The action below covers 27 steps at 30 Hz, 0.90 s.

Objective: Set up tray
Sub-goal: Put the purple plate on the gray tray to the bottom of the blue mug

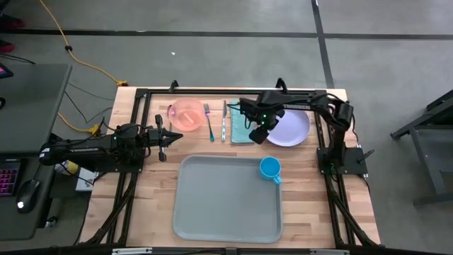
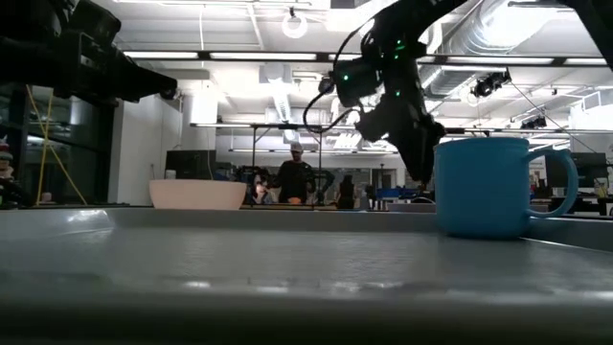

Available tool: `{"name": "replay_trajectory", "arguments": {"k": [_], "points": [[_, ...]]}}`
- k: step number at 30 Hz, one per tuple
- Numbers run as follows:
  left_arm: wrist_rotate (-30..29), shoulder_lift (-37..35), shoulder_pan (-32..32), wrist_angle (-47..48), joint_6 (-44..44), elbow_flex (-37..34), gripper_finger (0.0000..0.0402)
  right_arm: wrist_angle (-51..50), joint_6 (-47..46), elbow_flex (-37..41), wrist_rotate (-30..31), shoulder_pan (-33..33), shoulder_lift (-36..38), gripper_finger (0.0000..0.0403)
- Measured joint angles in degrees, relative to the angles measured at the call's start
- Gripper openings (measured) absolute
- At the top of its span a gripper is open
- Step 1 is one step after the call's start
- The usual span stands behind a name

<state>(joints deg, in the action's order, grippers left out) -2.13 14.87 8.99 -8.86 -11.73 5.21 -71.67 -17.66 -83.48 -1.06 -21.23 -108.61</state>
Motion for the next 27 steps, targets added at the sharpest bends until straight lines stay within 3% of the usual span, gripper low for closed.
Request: {"name": "replay_trajectory", "arguments": {"k": [10, 27], "points": [[0.00, 0.00, 0.00, 0.02, 0.00, 0.00, 0.0046, 6.03, -0.38, -0.02, 1.63, -0.19, -2.70, 0.0174], [0.00, 0.00, -0.01, 0.71, 0.00, 0.00, 0.0046, 6.72, -5.06, -0.02, 3.96, -1.79, -3.98, 0.0196]]}}
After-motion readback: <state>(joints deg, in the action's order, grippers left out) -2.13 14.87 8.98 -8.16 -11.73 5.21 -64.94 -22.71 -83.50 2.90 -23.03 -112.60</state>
